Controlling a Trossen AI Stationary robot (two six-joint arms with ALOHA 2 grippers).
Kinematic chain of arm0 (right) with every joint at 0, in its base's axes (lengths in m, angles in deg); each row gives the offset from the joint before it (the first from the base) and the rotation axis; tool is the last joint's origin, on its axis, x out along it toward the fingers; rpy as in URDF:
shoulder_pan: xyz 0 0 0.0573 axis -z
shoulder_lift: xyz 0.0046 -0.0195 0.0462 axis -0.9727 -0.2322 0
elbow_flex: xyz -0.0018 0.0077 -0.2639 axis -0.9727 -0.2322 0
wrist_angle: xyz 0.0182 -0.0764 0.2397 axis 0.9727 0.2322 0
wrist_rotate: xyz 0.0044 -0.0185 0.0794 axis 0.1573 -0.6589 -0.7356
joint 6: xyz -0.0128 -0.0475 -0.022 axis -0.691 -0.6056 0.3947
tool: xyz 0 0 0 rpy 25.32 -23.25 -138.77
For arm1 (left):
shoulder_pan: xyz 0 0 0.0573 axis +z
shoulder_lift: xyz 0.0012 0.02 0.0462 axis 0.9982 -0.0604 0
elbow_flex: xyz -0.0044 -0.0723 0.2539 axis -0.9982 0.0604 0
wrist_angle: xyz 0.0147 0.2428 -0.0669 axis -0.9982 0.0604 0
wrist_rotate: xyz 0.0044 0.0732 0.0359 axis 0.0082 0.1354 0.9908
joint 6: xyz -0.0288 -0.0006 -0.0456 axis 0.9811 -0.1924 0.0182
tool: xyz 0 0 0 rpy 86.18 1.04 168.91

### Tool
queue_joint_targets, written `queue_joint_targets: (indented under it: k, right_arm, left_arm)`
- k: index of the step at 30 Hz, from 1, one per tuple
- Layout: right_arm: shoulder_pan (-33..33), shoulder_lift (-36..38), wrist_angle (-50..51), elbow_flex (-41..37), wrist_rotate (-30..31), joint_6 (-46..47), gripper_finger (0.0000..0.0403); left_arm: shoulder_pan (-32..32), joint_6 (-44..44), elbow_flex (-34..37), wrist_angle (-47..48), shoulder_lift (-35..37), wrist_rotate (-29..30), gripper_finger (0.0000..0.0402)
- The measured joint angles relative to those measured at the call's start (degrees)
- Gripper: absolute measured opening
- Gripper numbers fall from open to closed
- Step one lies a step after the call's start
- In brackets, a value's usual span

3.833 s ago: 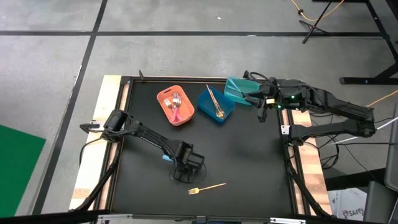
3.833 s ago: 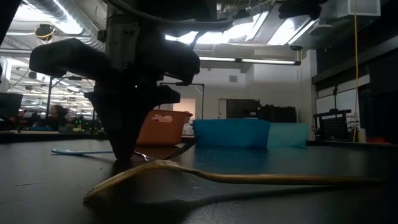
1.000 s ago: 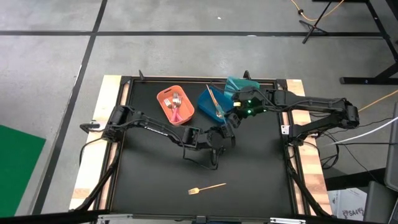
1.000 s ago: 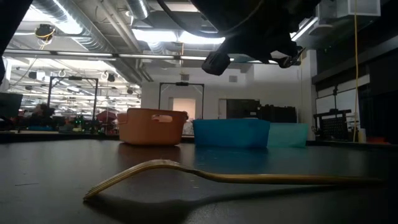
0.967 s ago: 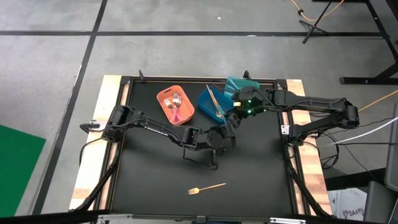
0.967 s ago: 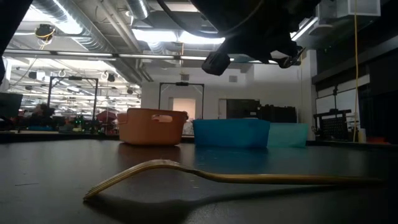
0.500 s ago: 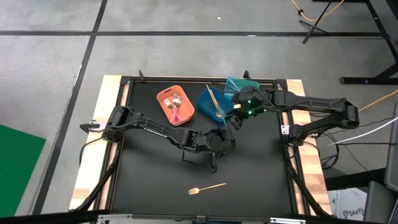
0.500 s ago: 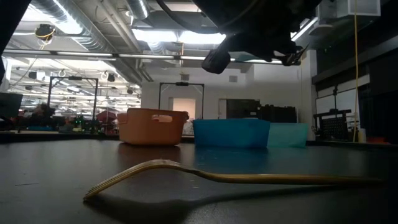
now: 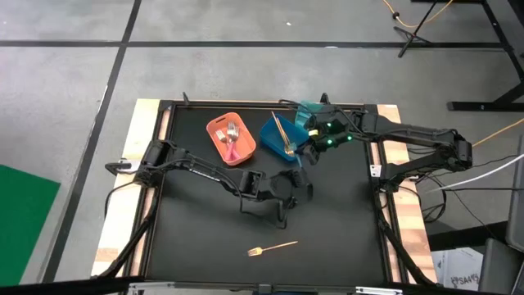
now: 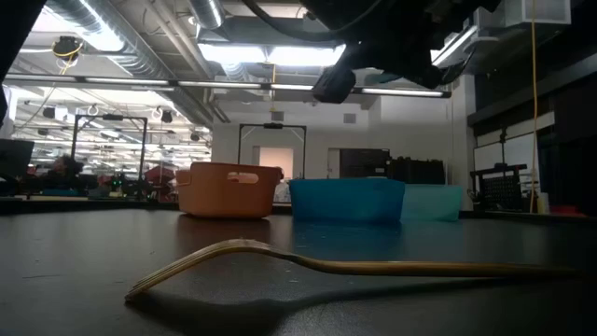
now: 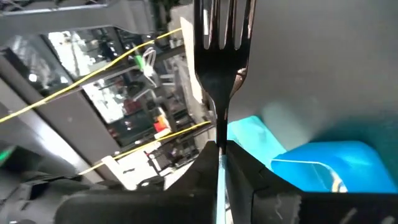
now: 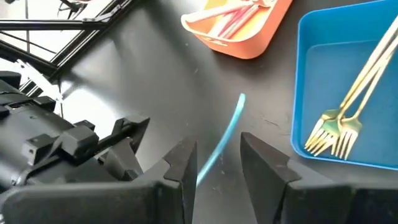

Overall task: Sort silverware by color (type)
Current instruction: Put the blue fork into the green bin

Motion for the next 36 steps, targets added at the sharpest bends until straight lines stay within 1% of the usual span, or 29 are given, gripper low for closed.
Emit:
queue_joint_targets:
  k: [5,15,22,29,36]
  right_arm:
    - [0.01,-0.02,-1.24,0.00,-0.49,1.43,0.0111]
    - [0.01,-0.02,-1.40,0.00,-0.70,1.52,0.0111]
    - [0.01,-0.02,-1.43,0.00,-2.32,1.37,0.0111]
    - [0.01,-0.04,-1.14,0.00,-2.70,1.37,0.0111]
    - [0.01,-0.07,-0.56,0.00,-4.59,1.28,0.0110]
  left_arm:
    - [0.00,-1.76,0.00,-2.81,0.01,-0.04,0.0004]
    - [0.00,-1.34,0.00,-2.81,0.01,-0.03,0.0004]
    - [-0.02,-2.65,0.00,-3.66,0.01,-0.04,0.0005]
    - [0.00,-2.85,0.00,-3.94,0.01,-0.24,0.0005]
    - [0.00,-5.71,0.00,-5.07,0.01,-0.89,0.0005]
